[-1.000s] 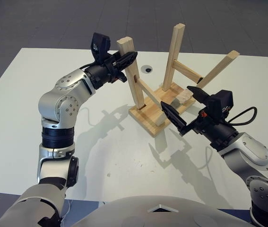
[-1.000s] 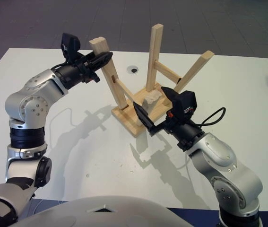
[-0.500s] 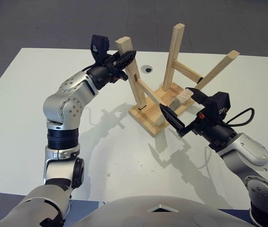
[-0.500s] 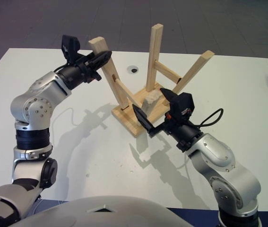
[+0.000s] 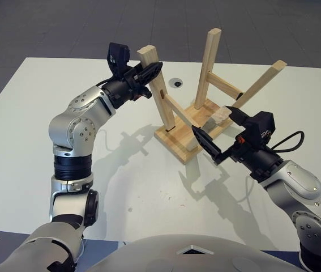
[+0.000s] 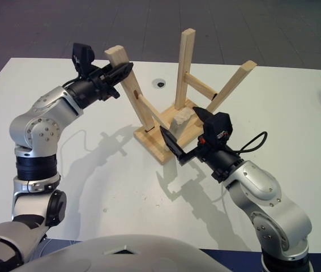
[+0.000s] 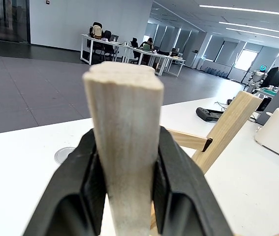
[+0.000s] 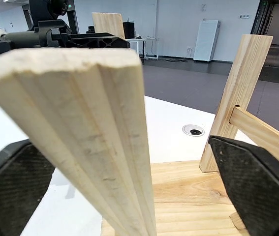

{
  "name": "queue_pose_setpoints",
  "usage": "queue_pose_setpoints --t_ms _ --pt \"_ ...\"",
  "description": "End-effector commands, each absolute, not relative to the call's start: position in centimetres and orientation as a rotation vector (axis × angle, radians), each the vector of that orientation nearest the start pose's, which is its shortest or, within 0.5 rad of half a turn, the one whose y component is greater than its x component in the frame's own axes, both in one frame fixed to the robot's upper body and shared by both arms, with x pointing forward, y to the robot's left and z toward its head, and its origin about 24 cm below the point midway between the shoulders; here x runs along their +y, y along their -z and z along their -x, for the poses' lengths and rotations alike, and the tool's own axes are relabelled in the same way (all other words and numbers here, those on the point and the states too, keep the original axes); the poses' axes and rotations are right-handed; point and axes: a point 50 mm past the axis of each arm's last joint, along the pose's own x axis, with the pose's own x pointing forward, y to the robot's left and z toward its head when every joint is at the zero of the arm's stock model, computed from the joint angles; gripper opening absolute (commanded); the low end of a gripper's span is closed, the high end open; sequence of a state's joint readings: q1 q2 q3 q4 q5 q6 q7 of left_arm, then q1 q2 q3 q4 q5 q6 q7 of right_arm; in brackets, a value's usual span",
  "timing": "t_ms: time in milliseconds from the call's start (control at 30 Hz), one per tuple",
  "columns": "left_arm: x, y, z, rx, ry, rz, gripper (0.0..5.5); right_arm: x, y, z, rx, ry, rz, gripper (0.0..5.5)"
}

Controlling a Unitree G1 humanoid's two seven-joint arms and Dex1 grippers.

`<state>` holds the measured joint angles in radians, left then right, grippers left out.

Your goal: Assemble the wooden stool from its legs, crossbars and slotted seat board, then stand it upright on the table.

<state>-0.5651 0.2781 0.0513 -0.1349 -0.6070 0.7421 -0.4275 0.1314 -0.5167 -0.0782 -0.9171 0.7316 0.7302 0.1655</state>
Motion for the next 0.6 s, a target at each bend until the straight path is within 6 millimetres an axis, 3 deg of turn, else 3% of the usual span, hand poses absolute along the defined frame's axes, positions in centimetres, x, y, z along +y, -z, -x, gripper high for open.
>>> queue_pose_setpoints --t_ms 33,267,600 --pt "12.0 -17.4 -31.0 0.043 0.817 0.138 1.04 -15.1 -15.3 -18.1 0.067 -0.609 -0.009 5.40" --pt "11.2 -17.4 -30.5 0.035 0.843 0.130 1.04 -15.2 -15.2 -18.1 0.072 -0.599 0.000 5.40" --pt "13.0 -18.2 -30.7 0.084 0.693 0.162 1.04 -15.3 -15.0 -18.0 0.073 -0.596 0.022 5.40"
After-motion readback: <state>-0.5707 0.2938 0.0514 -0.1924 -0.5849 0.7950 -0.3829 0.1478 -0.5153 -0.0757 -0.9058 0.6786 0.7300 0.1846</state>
